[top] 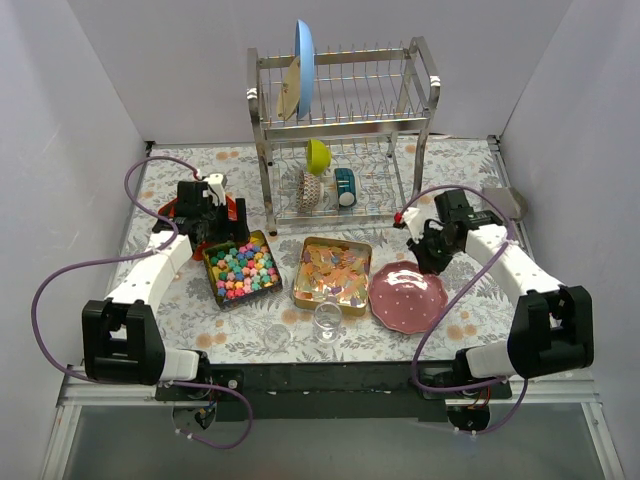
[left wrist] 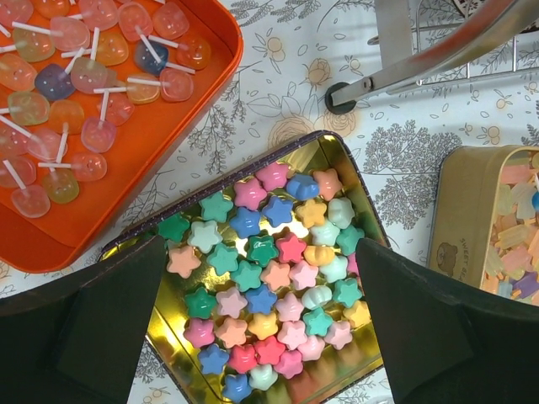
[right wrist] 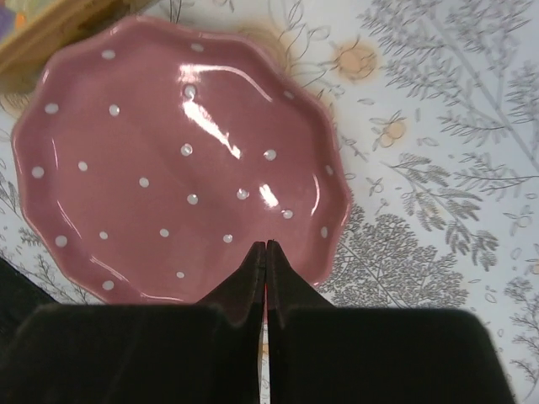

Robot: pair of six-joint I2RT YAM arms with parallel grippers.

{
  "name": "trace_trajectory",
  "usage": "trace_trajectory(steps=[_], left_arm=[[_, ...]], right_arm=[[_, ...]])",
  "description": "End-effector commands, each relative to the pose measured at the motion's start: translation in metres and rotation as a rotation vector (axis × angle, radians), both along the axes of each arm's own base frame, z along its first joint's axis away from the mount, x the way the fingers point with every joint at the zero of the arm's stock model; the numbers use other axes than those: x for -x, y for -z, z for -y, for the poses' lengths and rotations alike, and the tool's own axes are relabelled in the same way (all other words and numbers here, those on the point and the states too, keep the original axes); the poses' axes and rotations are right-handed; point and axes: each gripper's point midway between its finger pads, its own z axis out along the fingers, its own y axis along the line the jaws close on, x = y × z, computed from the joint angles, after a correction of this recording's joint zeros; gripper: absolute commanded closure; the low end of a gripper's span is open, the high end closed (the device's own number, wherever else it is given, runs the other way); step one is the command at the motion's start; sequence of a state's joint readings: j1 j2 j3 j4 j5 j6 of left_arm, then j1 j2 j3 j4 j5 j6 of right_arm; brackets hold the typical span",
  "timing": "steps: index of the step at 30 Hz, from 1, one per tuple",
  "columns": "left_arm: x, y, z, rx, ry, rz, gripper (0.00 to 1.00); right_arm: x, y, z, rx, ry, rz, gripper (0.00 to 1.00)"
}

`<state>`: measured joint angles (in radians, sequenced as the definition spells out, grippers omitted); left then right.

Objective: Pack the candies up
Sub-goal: Move the distractor to the corner of the board.

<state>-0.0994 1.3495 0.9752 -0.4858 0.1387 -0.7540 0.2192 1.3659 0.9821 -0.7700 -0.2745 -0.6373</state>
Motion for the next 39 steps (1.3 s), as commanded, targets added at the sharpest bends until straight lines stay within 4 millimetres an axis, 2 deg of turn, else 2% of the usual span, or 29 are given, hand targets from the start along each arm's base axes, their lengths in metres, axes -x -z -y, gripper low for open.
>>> trace_trajectory(steps=[1, 4, 7, 12, 16, 21, 23, 24, 32, 39], left_arm=[[0.003, -0.014, -0.006, -0.016, -0.016, 0.06, 0.04], [0.006, -0.014, -0.007, -0.019, -0.013, 0.061, 0.04], [0.007, -0.012, -0.009, -0.029, -0.022, 0.055, 0.04], [0.001, -0.012, -0.01, -0.035, -0.024, 0.057, 0.04], [-0.002, -0.009, -0.009, -0.036, -0.022, 0.053, 0.04], [-0.004, -0.005, -0.007, -0.025, -0.017, 0.042, 0.04], [-0.006, -0.004, -0.006, -0.023, -0.014, 0.037, 0.04], [-0.006, -0.003, -0.005, -0.021, -0.011, 0.034, 0.04], [-0.013, 0.002, -0.004, -0.017, -0.015, 0.013, 0.05], [-0.008, 0.01, -0.004, -0.015, -0.011, -0.015, 0.05]], right_arm=[[0.021, 0.019, 0.007, 0.044, -0.083, -0.069, 0.99], [0.032, 0.035, 0.015, 0.08, -0.097, -0.122, 0.99], [0.036, 0.045, 0.023, 0.124, -0.094, -0.128, 0.99], [0.049, 0.066, 0.047, 0.24, -0.108, -0.146, 0.99], [0.058, 0.077, 0.063, 0.264, -0.082, -0.172, 0.99], [0.066, 0.09, 0.1, 0.339, -0.005, -0.206, 0.99], [0.07, 0.092, 0.111, 0.339, 0.02, -0.216, 0.99], [0.072, 0.092, 0.123, 0.366, 0.035, -0.22, 0.99], [0.103, 0.093, 0.168, 0.448, 0.075, -0.242, 0.99], [0.126, 0.091, 0.208, 0.492, 0.151, -0.286, 0.99]])
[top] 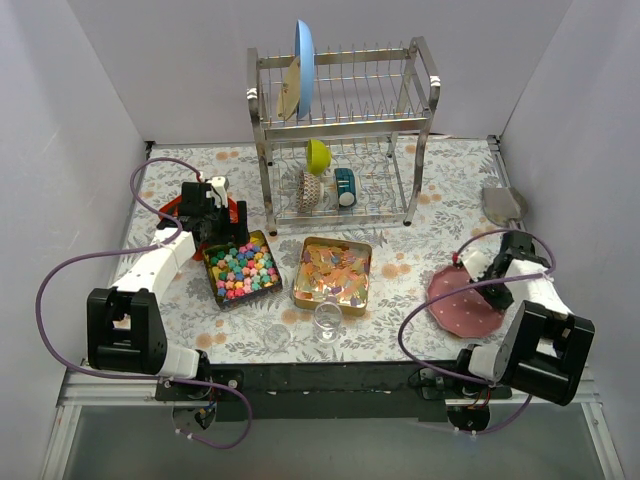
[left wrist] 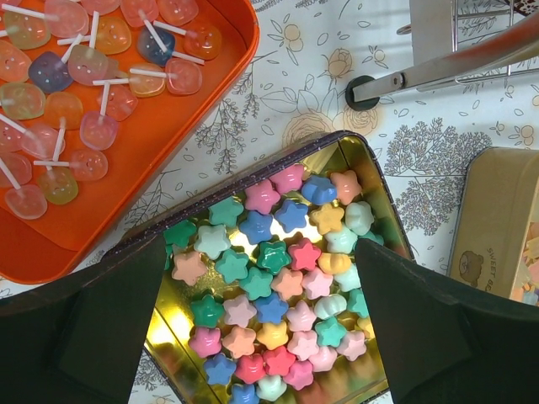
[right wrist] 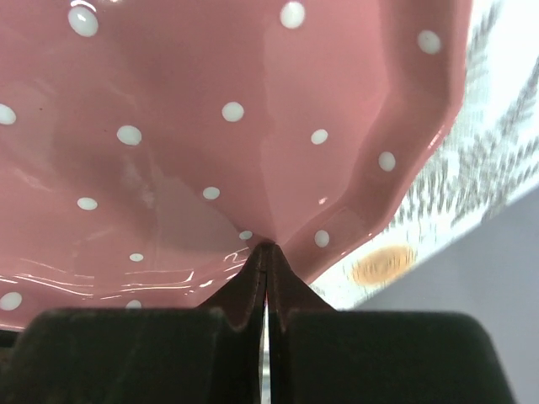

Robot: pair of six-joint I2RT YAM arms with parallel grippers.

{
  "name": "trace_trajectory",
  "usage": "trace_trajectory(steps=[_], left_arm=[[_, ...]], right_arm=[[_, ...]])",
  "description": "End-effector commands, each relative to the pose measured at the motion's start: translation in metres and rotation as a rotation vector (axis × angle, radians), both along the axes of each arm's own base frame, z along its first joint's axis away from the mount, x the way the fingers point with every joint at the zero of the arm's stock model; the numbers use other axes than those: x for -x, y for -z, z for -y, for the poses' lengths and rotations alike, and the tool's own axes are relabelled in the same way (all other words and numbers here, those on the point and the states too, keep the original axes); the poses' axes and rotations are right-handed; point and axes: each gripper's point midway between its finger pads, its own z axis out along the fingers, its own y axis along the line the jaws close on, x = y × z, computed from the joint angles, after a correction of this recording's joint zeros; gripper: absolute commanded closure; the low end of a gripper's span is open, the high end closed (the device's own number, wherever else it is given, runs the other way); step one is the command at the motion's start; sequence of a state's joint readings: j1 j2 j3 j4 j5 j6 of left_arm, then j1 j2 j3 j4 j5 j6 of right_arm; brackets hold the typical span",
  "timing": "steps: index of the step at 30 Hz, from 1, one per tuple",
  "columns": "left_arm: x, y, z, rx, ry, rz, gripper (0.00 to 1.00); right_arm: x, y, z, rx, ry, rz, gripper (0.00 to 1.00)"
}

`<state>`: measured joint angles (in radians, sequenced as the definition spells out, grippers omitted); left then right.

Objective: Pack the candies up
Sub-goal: Move the distractor to the corner of the board.

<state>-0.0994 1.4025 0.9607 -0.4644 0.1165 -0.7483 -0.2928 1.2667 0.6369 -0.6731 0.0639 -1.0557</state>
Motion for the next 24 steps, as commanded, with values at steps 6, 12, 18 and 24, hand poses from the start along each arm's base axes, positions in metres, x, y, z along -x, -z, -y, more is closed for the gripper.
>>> trace_trajectory(steps=[6, 12, 18, 24], left_arm=[[0.0, -0.006, 0.006, 0.046, 0.0, 0.005, 0.06], [0.0, -0.006, 0.007, 0.047, 0.014, 0.004, 0.07], [0.004, -0.008, 0.005, 0.031, 0.017, 0.007, 0.07], [0.017, -0.004, 0.001, 0.009, 0.03, -0.005, 0.07]], right_arm=[[0.056, 0.015, 0.048, 0.049, 0.09, -0.189, 0.99], [0.037, 0.01, 0.048, -0.015, 0.161, -0.162, 0.99], [0.021, 0.008, 0.06, 0.016, 0.197, -0.124, 0.99], [0.016, 0.0, 0.059, -0.004, 0.224, -0.105, 0.99]])
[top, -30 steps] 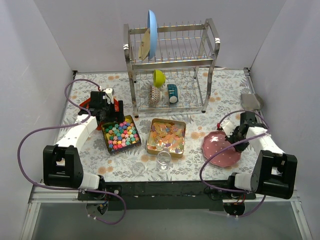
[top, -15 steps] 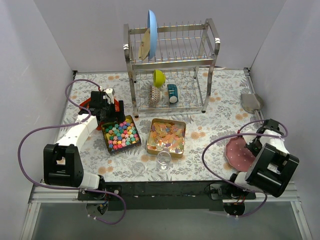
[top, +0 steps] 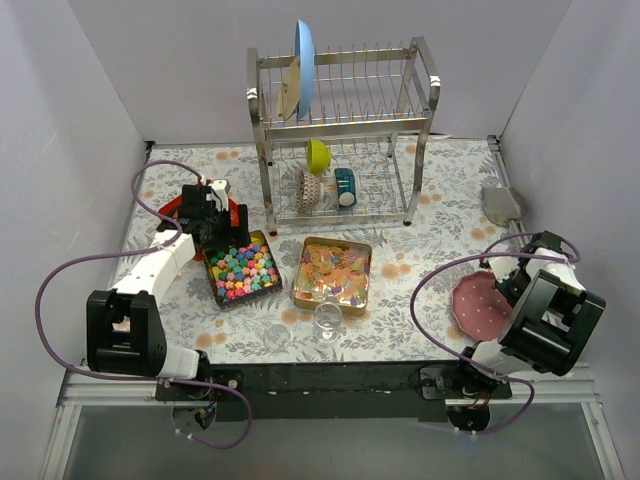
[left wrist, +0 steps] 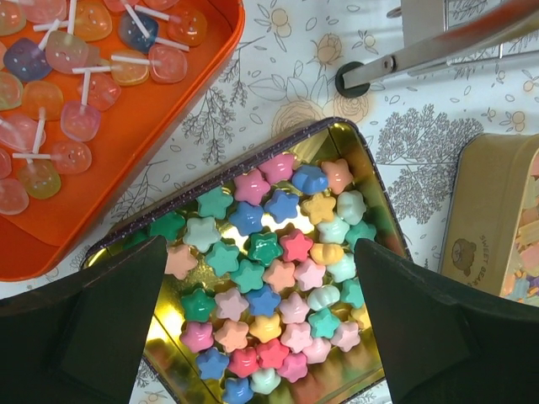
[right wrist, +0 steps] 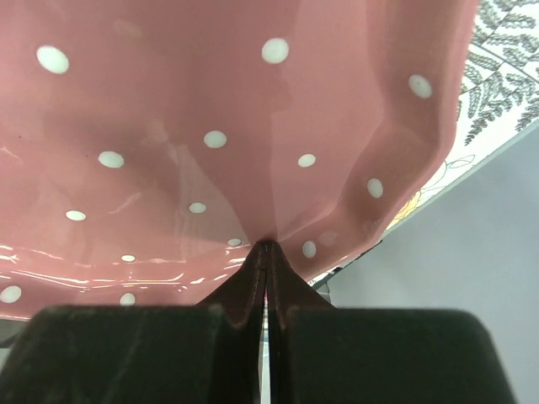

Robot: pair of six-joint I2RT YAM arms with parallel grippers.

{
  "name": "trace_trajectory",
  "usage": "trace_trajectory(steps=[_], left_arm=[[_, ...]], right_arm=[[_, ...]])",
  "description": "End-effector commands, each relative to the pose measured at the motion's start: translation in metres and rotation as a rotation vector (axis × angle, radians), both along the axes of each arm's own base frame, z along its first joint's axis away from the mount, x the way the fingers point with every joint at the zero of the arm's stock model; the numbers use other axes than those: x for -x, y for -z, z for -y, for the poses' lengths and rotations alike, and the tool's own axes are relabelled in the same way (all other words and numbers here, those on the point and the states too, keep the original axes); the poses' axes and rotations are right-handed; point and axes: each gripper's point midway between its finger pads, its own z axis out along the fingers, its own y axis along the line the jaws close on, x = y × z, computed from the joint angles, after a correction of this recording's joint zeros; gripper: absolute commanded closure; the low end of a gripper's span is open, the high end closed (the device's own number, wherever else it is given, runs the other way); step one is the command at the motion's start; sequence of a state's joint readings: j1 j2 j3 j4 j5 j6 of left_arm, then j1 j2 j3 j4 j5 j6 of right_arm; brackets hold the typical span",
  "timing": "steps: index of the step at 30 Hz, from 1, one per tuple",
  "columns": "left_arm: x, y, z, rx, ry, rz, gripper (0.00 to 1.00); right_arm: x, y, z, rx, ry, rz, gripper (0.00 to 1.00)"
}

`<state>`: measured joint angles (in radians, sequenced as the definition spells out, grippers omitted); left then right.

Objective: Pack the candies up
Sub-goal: Move the distractor to the corner of the board, then move the storage box to the center of the board.

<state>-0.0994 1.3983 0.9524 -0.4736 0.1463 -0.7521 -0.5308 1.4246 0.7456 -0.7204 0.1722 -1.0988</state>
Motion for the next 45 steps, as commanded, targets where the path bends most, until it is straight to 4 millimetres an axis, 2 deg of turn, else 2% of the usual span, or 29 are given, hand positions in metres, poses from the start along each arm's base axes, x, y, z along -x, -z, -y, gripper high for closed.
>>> trace_trajectory(steps=[1, 2, 3, 4, 5, 6, 9, 11, 12, 13, 14, 15, 16, 17, 18, 19, 20, 21, 22, 23, 24, 25, 26, 27, 29, 32, 36, 42, 45], left_arm=[[0.014, -0.005, -0.004, -0.017, 0.017, 0.01, 0.07], [0.015, -0.004, -0.005, -0.02, 0.015, 0.01, 0.07], [0.015, -0.005, -0.006, -0.026, 0.015, 0.012, 0.07], [0.016, -0.006, -0.006, -0.026, 0.015, 0.011, 0.07], [0.016, -0.009, -0.006, -0.035, 0.027, 0.019, 0.07], [0.017, -0.01, -0.007, -0.039, 0.037, 0.021, 0.07], [0.028, -0.017, 0.002, -0.037, 0.15, 0.025, 0.08], [0.037, -0.021, 0.005, -0.058, 0.254, 0.05, 0.08], [0.043, -0.019, 0.006, -0.066, 0.293, 0.042, 0.09], [0.048, -0.019, 0.01, -0.055, 0.336, 0.042, 0.09], [0.053, -0.018, 0.012, -0.057, 0.366, 0.038, 0.09], [0.059, -0.014, 0.012, -0.071, 0.42, 0.025, 0.1], [0.063, -0.013, 0.017, -0.048, 0.459, 0.019, 0.15], [0.066, -0.008, 0.02, -0.041, 0.483, -0.004, 0.18], [0.071, -0.003, 0.021, -0.034, 0.506, -0.028, 0.22], [0.073, 0.001, 0.026, -0.013, 0.529, -0.046, 0.33], [0.077, 0.006, 0.029, 0.002, 0.547, -0.07, 0.41], [0.081, 0.014, 0.032, 0.014, 0.574, -0.116, 0.49], [0.084, 0.017, 0.038, 0.025, 0.599, -0.135, 0.73], [0.085, 0.019, 0.043, 0.049, 0.615, -0.147, 0.84], [0.084, 0.026, 0.045, 0.056, 0.617, -0.169, 0.97], [0.084, 0.03, 0.05, 0.054, 0.613, -0.174, 1.0], [0.08, 0.033, 0.05, 0.03, 0.597, -0.162, 1.0], [0.077, 0.038, 0.054, 0.021, 0.61, -0.13, 1.0], [0.074, 0.035, 0.067, -0.01, 0.679, -0.046, 1.0], [0.075, 0.036, 0.078, -0.033, 0.739, 0.017, 1.0], [0.072, 0.049, 0.084, -0.049, 0.732, 0.011, 1.0], [0.063, 0.052, 0.115, -0.032, 0.764, 0.031, 1.0], [0.061, 0.056, 0.128, -0.039, 0.804, 0.03, 1.0]], right_arm=[[-0.019, -0.004, -0.019, -0.143, 0.011, 0.073, 0.99], [-0.024, -0.012, -0.031, -0.209, 0.014, 0.092, 0.99], [-0.042, -0.033, -0.032, -0.238, 0.008, 0.159, 0.99], [-0.043, -0.045, -0.057, -0.358, 0.004, 0.171, 0.99], [-0.049, -0.057, -0.067, -0.411, -0.005, 0.198, 0.99], [-0.065, -0.082, -0.072, -0.429, -0.033, 0.271, 0.98], [-0.083, -0.121, -0.121, -0.532, -0.139, 0.367, 0.8], [-0.092, -0.139, -0.142, -0.525, -0.228, 0.435, 0.69], [-0.093, -0.143, -0.166, -0.55, -0.292, 0.441, 0.65], [-0.102, -0.15, -0.177, -0.556, -0.344, 0.492, 0.6], [-0.102, -0.159, -0.19, -0.569, -0.397, 0.534, 0.58], [-0.1, -0.164, -0.215, -0.628, -0.485, 0.551, 0.56], [-0.105, -0.167, -0.227, -0.648, -0.542, 0.595, 0.56], [-0.1, -0.17, -0.249, -0.683, -0.624, 0.607, 0.56], [-0.102, -0.17, -0.26, -0.702, -0.632, 0.62, 0.57], [-0.101, -0.162, -0.271, -0.716, -0.647, 0.61, 0.58], [-0.11, -0.164, -0.281, -0.719, -0.677, 0.644, 0.6], [-0.107, -0.162, -0.3, -0.739, -0.732, 0.633, 0.64], [-0.106, -0.156, -0.31, -0.758, -0.721, 0.615, 0.65], [-0.11, -0.155, -0.33, -0.776, -0.773, 0.633, 0.66], [-0.112, -0.15, -0.338, -0.775, -0.779, 0.632, 0.71], [-0.113, -0.139, -0.348, -0.789, -0.775, 0.607, 0.73], [-0.107, -0.135, -0.364, -0.809, -0.814, 0.592, 0.74], [-0.116, -0.135, -0.374, -0.81, -0.828, 0.627, 0.75], [-0.113, -0.12, -0.395, -0.835, -0.832, 0.576, 0.77], [-0.116, -0.111, -0.415, -0.86, -0.851, 0.545, 0.79], [-0.122, -0.092, -0.422, -0.833, -0.872, 0.502, 0.81], [-0.148, -0.074, -0.423, -0.756, -0.818, 0.517, 0.83], [-0.152, -0.066, -0.421, -0.732, -0.812, 0.511, 0.84]])
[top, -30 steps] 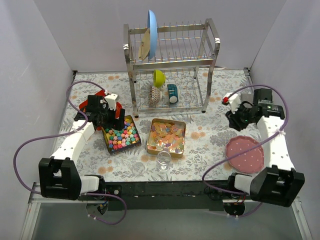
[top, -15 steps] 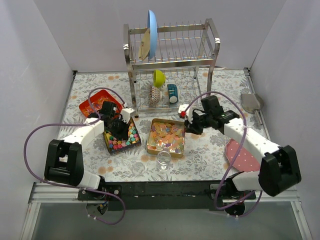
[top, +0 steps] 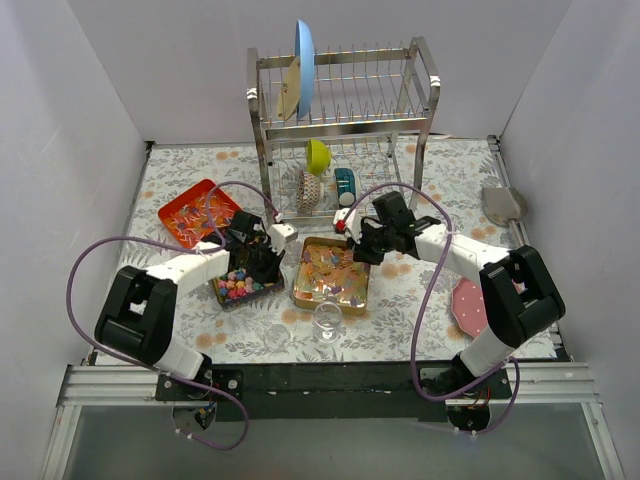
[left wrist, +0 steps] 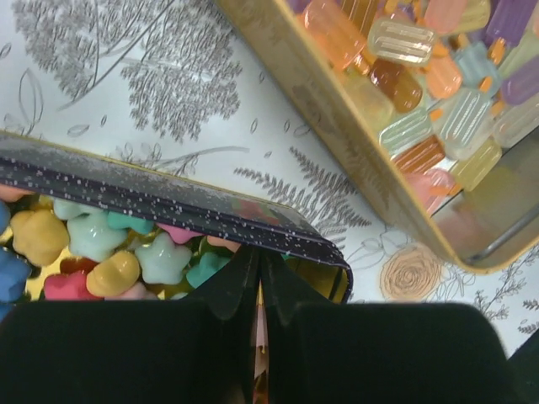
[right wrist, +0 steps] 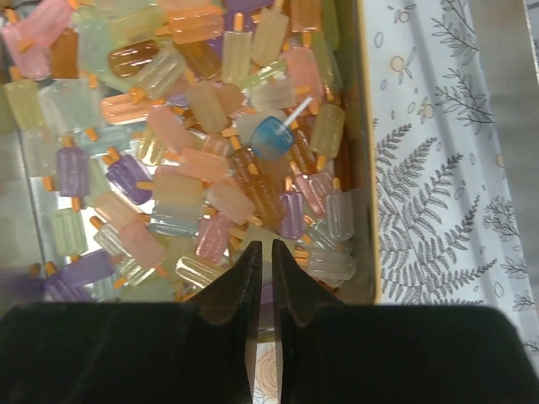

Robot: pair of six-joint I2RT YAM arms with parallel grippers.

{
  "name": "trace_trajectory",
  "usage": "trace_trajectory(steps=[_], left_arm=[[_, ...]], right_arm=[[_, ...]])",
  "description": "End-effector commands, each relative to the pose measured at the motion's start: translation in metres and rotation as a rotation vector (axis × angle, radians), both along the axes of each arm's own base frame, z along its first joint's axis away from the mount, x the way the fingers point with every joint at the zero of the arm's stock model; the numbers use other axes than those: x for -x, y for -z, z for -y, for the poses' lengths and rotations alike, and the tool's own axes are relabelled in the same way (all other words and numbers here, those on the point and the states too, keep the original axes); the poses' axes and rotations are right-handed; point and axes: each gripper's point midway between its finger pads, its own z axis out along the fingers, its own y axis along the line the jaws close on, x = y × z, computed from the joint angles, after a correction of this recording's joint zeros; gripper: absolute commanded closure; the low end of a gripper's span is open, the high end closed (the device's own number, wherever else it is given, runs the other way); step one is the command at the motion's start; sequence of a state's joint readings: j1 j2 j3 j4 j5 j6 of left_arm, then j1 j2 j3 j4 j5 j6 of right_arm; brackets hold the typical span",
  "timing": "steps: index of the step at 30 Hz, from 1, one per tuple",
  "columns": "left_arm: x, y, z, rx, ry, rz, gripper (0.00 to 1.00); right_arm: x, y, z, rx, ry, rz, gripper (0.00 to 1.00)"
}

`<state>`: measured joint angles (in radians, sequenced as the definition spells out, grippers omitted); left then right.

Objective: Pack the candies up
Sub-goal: Move the storage box to the center of the board.

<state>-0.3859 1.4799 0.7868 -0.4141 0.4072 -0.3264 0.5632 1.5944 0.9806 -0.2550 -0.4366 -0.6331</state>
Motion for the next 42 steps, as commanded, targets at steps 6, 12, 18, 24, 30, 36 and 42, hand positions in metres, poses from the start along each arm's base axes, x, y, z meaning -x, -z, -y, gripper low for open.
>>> trace_trajectory(steps=[6, 12, 18, 24, 30, 36, 42], left_arm=[[-0.007, -0.007, 0.046, 0.032, 0.119, 0.058, 1.0], [0.007, -0.006, 0.07, 0.054, 0.18, 0.045, 1.0], [0.009, -0.006, 0.116, 0.078, 0.291, 0.044, 1.0], [-0.009, -0.01, 0.142, 0.104, 0.337, 0.066, 1.0], [-0.001, -0.022, 0.171, 0.229, 0.466, 0.085, 1.0], [0.004, -0.032, 0.192, 0.324, 0.547, 0.101, 1.0], [0.001, -0.038, 0.182, 0.282, 0.511, 0.099, 1.0]], right_arm=[[-0.028, -0.007, 0.002, 0.017, 0.074, 0.109, 0.86], [-0.027, 0.005, 0.023, 0.075, 0.129, 0.135, 0.89], [-0.045, 0.009, 0.047, 0.092, 0.215, 0.154, 0.89], [-0.071, 0.006, 0.068, 0.097, 0.282, 0.177, 0.9], [-0.082, 0.01, 0.088, 0.11, 0.366, 0.175, 0.91], [-0.084, 0.021, 0.109, 0.132, 0.462, 0.169, 0.93], [-0.084, 0.022, 0.121, 0.121, 0.516, 0.154, 0.96]])
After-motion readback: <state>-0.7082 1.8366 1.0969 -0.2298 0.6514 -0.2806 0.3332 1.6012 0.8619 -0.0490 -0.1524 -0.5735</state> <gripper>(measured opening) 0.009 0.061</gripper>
